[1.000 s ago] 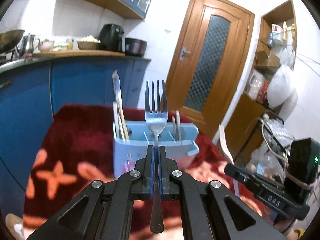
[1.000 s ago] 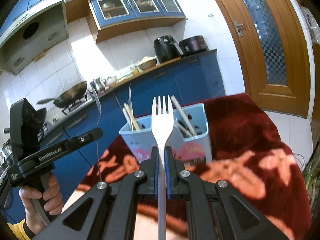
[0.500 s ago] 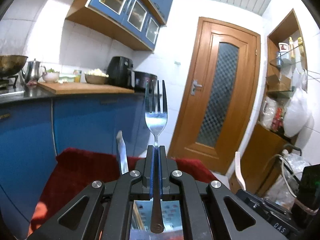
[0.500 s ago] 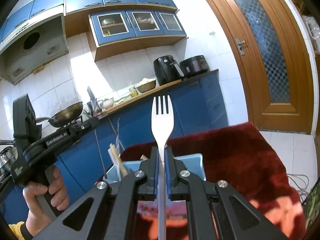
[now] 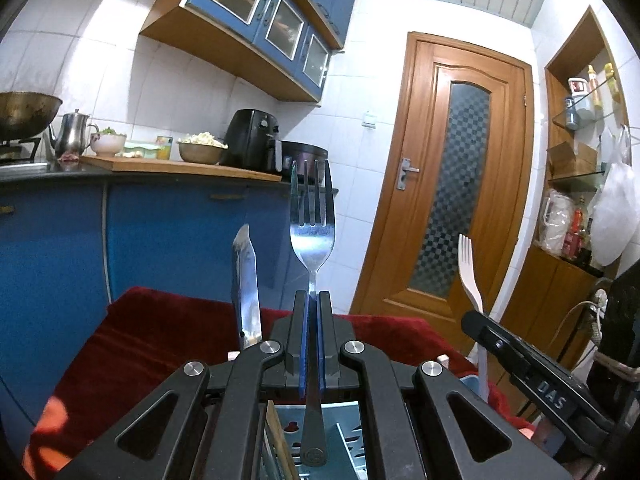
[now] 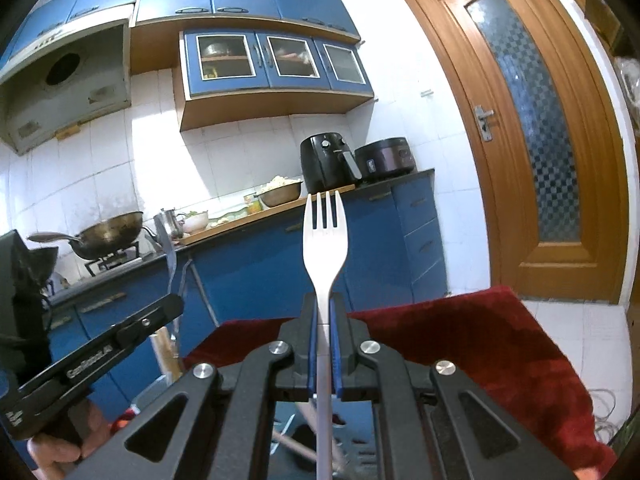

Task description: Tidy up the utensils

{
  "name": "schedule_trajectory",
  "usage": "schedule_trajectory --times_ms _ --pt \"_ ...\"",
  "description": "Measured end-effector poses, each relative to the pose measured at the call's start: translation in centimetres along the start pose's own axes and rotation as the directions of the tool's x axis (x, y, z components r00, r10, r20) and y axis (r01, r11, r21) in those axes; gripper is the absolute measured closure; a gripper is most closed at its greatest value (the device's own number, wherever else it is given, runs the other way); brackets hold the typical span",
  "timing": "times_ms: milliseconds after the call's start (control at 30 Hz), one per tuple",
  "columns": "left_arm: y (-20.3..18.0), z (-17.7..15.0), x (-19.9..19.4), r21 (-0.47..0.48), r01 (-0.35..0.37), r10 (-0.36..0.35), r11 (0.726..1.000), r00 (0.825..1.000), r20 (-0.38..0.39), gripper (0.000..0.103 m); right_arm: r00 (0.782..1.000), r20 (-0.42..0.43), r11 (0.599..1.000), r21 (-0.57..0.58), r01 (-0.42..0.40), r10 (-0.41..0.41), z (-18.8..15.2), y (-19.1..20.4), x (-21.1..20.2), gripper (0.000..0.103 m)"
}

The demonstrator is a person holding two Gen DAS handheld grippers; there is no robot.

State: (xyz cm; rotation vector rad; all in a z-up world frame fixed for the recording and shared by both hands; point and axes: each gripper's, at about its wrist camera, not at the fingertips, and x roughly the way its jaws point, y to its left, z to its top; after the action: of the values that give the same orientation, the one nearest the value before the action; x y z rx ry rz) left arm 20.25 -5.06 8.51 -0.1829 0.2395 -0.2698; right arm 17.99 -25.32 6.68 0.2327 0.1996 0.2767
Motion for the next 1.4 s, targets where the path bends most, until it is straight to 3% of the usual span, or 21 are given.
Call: schedule_trajectory --times_ms 367,500,600,900,1400 --pt "-1.0 -1.3 0.5 0.055 0.019 -0.016 0.998 0.999 -0.050 0.097 0.997 -0.076 1.000 0.002 0.009 -0.009 -1.5 -0.4 -0.1 0.091" --pt "-1.4 -1.1 -0.4 0.070 0.012 -0.009 0.997 0.999 -0.045 0.082 0.997 -0.074 1.000 0.012 0.006 -0.005 -1.0 -0.1 -1.1 0.082" --pt "-1.6 -0.9 -1.3 0.084 0.006 -0.003 0.996 0.999 -0.038 0.080 0.998 -0.064 1.000 0.015 0.005 -0.004 -0.6 0.2 -1.9 0.080" --pt "-1.8 -0.2 -4.9 0.083 0.002 0.002 0.997 0.999 -0.045 0.080 0.999 -0.042 1.000 0.026 -0.001 0.002 0.8 1.7 -5.6 0.078" --pt "-1.9 -0.4 -13.6 0.086 -0.034 0.041 0.996 0.996 -0.076 0.080 0.996 -0.090 1.000 -0.003 -0.011 0.011 0.2 6.2 -13.8 0.071"
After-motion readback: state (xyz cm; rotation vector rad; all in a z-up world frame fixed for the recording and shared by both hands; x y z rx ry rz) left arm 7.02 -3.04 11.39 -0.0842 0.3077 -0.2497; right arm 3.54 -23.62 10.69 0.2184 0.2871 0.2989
